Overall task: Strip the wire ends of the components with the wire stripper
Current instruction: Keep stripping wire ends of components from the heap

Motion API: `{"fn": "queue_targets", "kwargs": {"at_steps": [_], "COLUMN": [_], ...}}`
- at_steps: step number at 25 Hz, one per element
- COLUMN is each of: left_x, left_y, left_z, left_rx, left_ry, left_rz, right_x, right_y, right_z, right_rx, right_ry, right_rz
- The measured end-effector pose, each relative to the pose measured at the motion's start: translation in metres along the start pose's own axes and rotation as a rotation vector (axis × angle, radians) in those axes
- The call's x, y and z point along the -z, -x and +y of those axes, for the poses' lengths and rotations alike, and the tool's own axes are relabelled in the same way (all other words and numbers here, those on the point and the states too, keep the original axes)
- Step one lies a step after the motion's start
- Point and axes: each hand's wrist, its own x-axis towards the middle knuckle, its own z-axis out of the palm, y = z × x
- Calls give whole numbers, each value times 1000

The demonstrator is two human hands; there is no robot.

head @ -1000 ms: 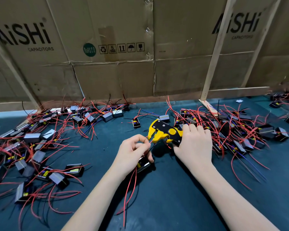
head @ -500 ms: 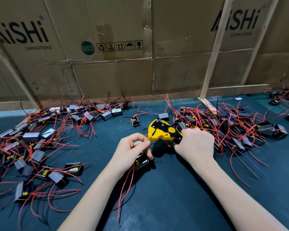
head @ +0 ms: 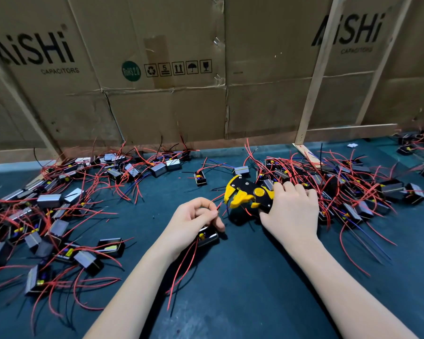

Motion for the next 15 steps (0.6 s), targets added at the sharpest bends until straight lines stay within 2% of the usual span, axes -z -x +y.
{"fn": "queue_targets", "kwargs": {"at_steps": [8,11,15], "left_x": [-1,-1,-4], "left_y": [1,0,1], "left_z": [0,-2,-1], "left_rx": [2,-43,-12], "left_ry": [49,-49,-153], "left_rz": [-6,-10,-11], "right_x": [-2,-3,-2], "right_y": [1,1,2], "right_z": [-1,-1,-1], "right_rx": [9,15,19], "right_ry": [5,13,37], "right_rz": [-22,-18,-34]}}
